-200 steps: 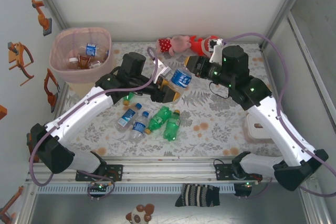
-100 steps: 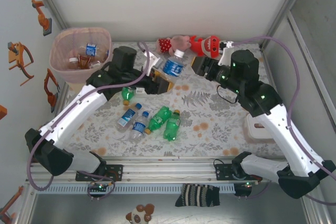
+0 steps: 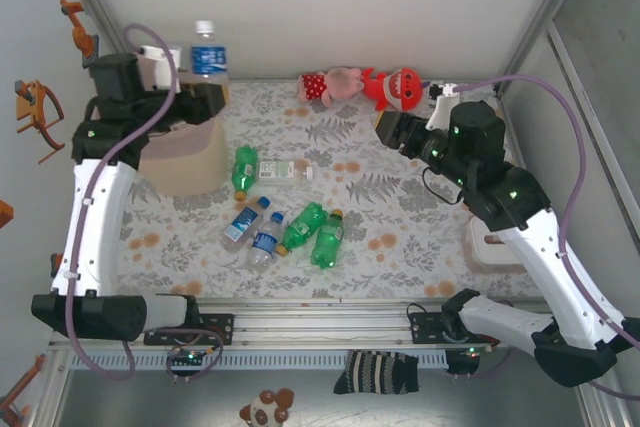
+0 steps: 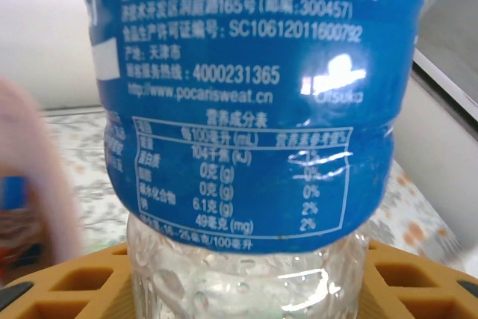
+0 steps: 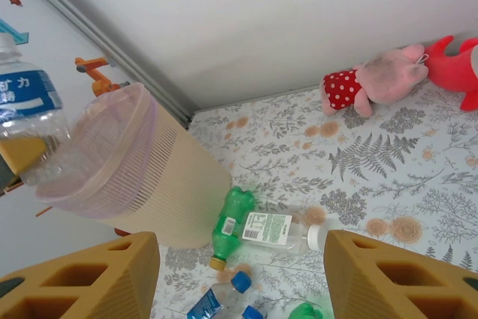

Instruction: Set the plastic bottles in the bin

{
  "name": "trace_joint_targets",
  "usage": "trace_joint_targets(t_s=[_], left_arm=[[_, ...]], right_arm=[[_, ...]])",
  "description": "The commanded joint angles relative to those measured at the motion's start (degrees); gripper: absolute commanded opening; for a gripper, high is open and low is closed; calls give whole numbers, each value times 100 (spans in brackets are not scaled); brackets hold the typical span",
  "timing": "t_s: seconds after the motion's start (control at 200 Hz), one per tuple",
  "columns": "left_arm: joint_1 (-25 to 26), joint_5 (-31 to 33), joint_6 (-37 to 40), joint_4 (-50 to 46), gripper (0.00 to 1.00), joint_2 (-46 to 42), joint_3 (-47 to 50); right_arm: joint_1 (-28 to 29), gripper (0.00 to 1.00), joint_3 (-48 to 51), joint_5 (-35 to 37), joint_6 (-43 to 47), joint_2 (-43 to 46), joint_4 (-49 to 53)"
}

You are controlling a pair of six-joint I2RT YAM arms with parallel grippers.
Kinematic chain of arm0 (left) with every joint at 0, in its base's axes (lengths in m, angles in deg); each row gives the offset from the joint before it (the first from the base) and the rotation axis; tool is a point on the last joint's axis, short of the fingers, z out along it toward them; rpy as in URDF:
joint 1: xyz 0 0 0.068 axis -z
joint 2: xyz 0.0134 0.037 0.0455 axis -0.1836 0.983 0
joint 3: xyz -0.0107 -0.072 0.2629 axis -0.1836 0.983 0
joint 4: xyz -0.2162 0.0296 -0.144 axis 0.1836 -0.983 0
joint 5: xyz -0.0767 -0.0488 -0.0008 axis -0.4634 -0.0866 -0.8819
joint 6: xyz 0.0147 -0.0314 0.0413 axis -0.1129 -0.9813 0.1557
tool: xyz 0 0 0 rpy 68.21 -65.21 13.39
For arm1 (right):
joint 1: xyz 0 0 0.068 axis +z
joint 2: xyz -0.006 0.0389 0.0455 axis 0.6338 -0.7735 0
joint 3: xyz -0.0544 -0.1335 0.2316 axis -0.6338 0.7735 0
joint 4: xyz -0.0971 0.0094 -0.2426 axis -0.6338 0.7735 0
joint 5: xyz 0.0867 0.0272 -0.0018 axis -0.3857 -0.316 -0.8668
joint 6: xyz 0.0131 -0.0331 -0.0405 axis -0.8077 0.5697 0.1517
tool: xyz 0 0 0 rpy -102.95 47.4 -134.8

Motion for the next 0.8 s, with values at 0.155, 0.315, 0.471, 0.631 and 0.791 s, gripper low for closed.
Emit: trace_joint_targets(t_s=[0.155, 0.315, 0.471, 0.631, 0.791], left_arm=[[-932, -276, 106, -1004, 52, 831, -916], [-1085, -296, 387, -1584, 53, 1325, -1114], [-1188, -164, 514, -1861, 54, 1547, -915], [-1250, -100, 690, -2132, 57, 1744, -689], [-1245, -52, 757, -2238, 64, 1772, -622]], right_arm=[[19, 59, -107, 110, 122, 13, 86], [23, 59, -103, 153, 149, 20, 136], [19, 59, -107, 163, 167, 13, 149], [23, 59, -81, 163, 166, 22, 166], [23, 59, -65, 160, 159, 52, 175]])
